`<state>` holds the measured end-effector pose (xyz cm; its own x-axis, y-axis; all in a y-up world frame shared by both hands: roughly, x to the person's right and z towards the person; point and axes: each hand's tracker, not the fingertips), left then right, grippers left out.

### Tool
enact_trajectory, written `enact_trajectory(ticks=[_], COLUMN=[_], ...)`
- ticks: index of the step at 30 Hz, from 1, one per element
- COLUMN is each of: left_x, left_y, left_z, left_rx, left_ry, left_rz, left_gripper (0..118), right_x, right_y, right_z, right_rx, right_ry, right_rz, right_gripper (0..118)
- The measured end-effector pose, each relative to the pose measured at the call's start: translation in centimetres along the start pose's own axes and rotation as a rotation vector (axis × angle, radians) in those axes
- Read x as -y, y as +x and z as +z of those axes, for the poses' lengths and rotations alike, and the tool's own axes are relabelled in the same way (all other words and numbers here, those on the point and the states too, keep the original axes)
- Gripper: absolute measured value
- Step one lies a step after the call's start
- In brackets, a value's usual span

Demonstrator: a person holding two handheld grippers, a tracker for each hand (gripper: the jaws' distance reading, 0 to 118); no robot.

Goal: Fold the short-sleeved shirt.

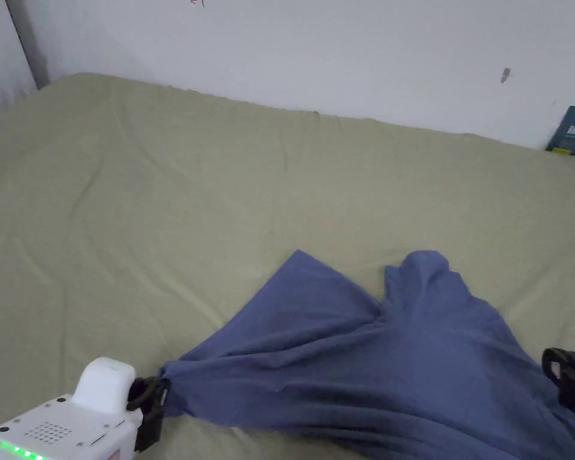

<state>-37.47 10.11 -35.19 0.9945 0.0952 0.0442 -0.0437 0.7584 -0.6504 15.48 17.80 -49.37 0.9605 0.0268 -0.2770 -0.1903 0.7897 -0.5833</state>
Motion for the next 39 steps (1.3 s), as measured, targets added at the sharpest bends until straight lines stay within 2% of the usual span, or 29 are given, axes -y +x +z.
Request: enact_trajectory(ticks=[2,4,5,6,7,8,11,13,15,17,18,19,20,21,22,23,24,26,27,29,33,36,39], left_x=[-0.1,-0.2,-0.3,-0.3,-0.4,-0.5,-0.7,-0.9,-1.0,-1.0,-1.1,-1.1,-1.2,-1.3,-1.4,-1.5,-1.6,-1.7,-1.8,-2.3,-4.4,-7.3,-10.7], left_y=[-0.2,-0.3,-0.3,-0.3,-0.4,-0.4,-0.5,-0.6,-0.6,-0.7,-0.6,-0.6,-0.6,-0.6,-0.6,-0.5,-0.5,-0.5,-0.5,-0.6,-0.7,0.4,0.9], left_z=[-0.3,-0.6,-0.8,-0.9,-1.1,-1.2,-1.6,-2.0,-2.2,-2.4,-2.4,-2.5,-2.6,-2.7,-2.8,-3.0,-3.1,-3.5,-3.6,-3.8,-2.7,-0.6,0.6], left_rx=[-0.003,-0.011,-0.012,-0.021,-0.024,-0.028,-0.037,-0.042,-0.049,-0.047,-0.047,-0.047,-0.047,-0.047,-0.049,-0.052,-0.056,-0.056,-0.053,-0.044,0.017,0.031,0.047], left_ry=[-0.004,-0.012,-0.02,-0.025,-0.03,-0.036,-0.039,-0.043,-0.048,-0.054,-0.056,-0.058,-0.061,-0.065,-0.071,-0.079,-0.086,-0.088,-0.087,-0.085,-0.05,0.009,0.073], left_rz=[0.008,0.011,0.012,0.012,0.011,0.012,0.015,0.019,0.017,0.024,0.026,0.027,0.03,0.032,0.031,0.029,0.024,0.03,0.036,0.051,0.113,0.097,0.076], left_gripper=[4,4,4,4,4,4,4,4,4,4,4,4,4,4,4,4,4,4,4,4,4,4,4], right_x=[-1.8,-2.9,-3.5,-4.0,-4.3,-4.1,-4.2,-3.5,-2.8,-2.7,-2.4,-2.1,-1.7,-1.4,-1.4,-1.4,-1.2,-0.9,-0.9,-1.2,-2.9,-5.8,-8.5], right_y=[1.6,3.7,4.4,5.1,5.6,6.6,7.5,8.2,8.3,7.1,7.0,6.9,7.0,6.5,6.4,6.4,5.4,5.3,5.3,5.2,5.5,5.2,5.7], right_z=[-4.8,-9.6,-11.9,-14.0,-15.8,-18.2,-21.4,-23.4,-24.7,-23.7,-23.6,-23.6,-24.7,-24.3,-23.3,-22.8,-21.3,-19.9,-19.0,-17.0,-12.3,-6.4,-1.3], right_rx=[0.052,0.048,0.047,0.03,0.024,0.022,0.056,0.03,0.037,0.036,0.027,-0.011,-0.046,0.018,0.02,-0.02,0.018,-0.003,0.013,-0.018,-0.034,-0.047,-0.016], right_ry=[-0.062,-0.101,-0.13,-0.172,-0.214,-0.252,-0.266,-0.3,-0.323,-0.337,-0.352,-0.382,-0.407,-0.381,-0.326,-0.34,-0.335,-0.328,-0.307,-0.279,-0.158,-0.076,0.022], right_rz=[0.036,0.043,0.047,0.045,0.041,0.036,0.018,-0.016,-0.016,-0.022,-0.031,-0.058,-0.07,-0.026,0.008,-0.036,-0.034,-0.038,-0.052,-0.099,-0.097,-0.094,-0.079], right_gripper=[3,18,35,73,102,117,118,118,118,117,113,100,93,72,72,65,53,1,1,1,1,1,1])
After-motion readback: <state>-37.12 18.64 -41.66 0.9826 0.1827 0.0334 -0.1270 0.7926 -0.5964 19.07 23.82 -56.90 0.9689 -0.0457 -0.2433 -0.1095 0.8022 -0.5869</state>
